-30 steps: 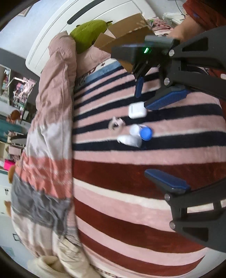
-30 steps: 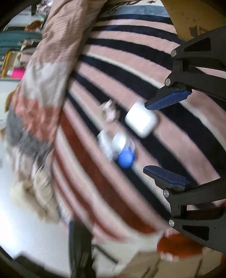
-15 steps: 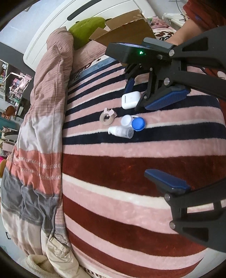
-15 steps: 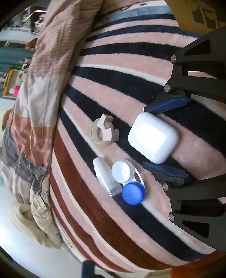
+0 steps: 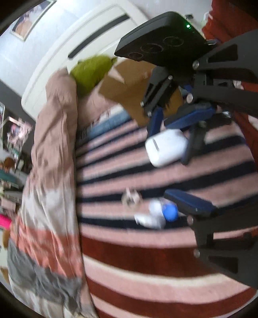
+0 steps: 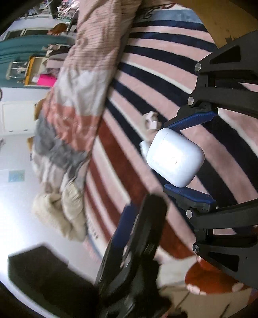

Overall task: Organize rigid objects
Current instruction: 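Lower the earbud case into the cardboard box and open the right gripper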

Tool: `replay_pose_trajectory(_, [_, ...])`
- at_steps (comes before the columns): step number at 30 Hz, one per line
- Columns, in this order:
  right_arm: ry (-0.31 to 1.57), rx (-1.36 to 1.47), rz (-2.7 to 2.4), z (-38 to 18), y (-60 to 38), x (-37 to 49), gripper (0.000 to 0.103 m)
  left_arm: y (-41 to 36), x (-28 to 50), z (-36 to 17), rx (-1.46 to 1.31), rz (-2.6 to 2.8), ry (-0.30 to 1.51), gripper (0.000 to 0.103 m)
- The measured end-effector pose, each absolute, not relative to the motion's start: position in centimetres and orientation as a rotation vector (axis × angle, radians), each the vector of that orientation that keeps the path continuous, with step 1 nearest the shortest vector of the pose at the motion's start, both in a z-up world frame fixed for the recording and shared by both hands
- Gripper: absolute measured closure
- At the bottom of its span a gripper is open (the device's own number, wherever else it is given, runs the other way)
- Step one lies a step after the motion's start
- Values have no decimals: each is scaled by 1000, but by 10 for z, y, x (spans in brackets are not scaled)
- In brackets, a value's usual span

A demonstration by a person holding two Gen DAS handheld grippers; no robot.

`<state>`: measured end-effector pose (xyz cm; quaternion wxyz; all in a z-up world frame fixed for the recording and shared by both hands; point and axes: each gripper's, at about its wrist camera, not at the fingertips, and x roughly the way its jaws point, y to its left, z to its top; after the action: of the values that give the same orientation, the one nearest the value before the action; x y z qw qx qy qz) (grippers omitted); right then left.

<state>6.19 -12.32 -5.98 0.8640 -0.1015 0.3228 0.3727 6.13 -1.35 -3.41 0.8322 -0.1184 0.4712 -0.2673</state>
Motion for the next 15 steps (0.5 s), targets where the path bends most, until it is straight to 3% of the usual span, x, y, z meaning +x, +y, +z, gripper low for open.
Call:
replay_pose_trajectory(7, [599, -167, 769, -18, -167, 48, 51, -81, 72, 3, -167, -660, 951, 69])
replay_pose_trajectory(15, [589, -122, 615, 4, -242, 51, 51, -163, 90, 21, -92, -799, 952, 70])
